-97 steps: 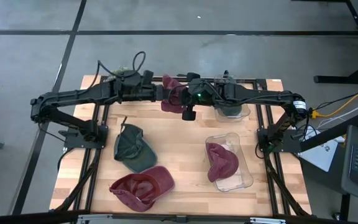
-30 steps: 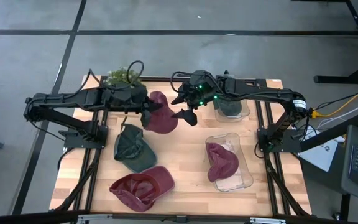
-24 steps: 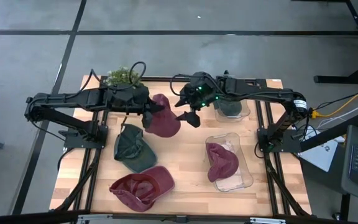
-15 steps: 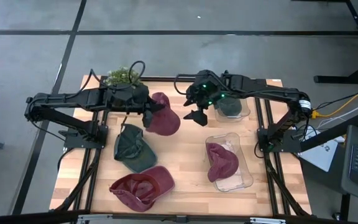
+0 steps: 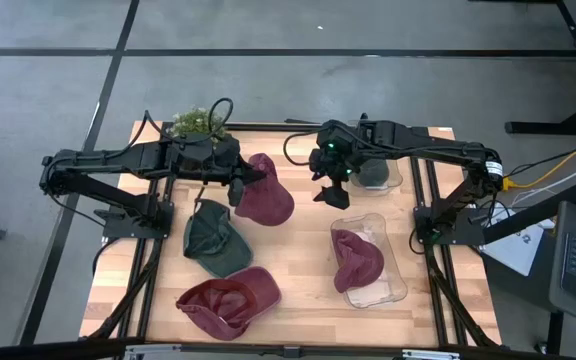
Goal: Pick & Place hat
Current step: Put the top red cap into the bottom transparent bin
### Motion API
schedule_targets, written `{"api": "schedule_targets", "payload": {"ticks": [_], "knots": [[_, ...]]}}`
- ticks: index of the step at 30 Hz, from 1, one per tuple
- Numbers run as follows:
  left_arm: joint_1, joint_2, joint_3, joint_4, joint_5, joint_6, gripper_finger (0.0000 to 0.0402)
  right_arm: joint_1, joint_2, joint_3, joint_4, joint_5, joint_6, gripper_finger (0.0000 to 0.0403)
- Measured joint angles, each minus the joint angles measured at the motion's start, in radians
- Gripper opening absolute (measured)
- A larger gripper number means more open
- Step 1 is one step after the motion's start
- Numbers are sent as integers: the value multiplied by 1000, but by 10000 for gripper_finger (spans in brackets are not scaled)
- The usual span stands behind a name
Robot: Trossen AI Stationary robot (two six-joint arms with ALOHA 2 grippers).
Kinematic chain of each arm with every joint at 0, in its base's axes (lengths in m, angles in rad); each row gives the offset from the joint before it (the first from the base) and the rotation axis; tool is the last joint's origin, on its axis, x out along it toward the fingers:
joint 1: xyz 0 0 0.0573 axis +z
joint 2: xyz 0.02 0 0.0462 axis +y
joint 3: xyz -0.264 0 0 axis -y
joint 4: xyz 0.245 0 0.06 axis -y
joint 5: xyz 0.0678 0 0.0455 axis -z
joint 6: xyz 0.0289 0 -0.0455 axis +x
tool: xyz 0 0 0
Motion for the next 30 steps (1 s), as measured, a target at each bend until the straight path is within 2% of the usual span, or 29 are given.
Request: {"api": "schedule_targets", "payload": {"ticks": [9,16,23,30], "knots": [[-49,23,0,8,-120,-77,7,16,-24,0,-147,-16,-133,323],[-86,77,0,67,-191,-124,7,15,-129,-15,-207,-7,-190,323],[-92,155,0,253,-226,-145,8,14,-290,-156,-130,3,-166,323],[-92,212,0,400,-249,-154,7,14,-447,-377,2,19,-74,323]]}}
